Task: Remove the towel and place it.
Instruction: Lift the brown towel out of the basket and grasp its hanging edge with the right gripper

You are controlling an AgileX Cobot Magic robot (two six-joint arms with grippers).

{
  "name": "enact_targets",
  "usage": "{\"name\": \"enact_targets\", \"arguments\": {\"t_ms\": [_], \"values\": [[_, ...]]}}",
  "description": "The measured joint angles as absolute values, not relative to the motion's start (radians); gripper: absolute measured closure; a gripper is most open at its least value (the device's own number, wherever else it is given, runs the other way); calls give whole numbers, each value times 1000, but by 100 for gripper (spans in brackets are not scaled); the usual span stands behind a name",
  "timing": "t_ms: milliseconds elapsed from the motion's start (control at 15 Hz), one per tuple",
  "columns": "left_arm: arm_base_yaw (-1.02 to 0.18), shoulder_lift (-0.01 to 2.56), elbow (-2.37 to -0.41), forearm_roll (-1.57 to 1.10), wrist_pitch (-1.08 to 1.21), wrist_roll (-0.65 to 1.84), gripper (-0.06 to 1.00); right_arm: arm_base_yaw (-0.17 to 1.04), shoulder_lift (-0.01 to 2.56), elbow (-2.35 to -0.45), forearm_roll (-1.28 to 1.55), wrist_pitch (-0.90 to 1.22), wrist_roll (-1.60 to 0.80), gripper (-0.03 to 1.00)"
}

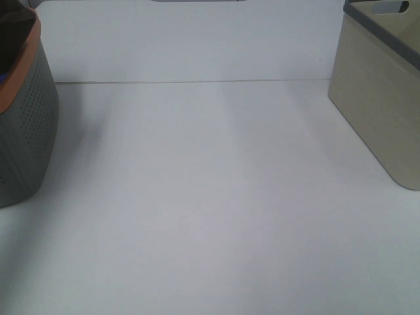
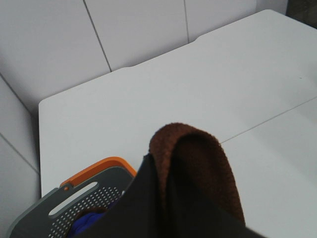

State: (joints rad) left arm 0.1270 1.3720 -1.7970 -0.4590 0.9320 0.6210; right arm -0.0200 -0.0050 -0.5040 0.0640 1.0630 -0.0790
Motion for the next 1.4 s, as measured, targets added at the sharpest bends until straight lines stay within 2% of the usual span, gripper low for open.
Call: {"name": "enact_targets", "arguments": {"t_ms": [333,467,667,1067,1133,1400], "values": [[51,1373,-1798,-520,933,773,93,-20,-5,-504,90,1063,-79,41],[-73,1381,-1798,-487,909,784,93,-20,-5,-504,142,1046,-82,41],[-290,1444,-1799,-271,801,652,93,-20,71,-507,202,1016,-92,41],[-550,1545,-1812,67,774,433,93,-20,267,-513,292,836,-105,36],[-603,1572,-1853,93,773,397,93,-20,347,-518,373,769,-193,34],[-648,1615,-1876,94,766,385,93,-20,510,-523,627,641,-488,34]]}}
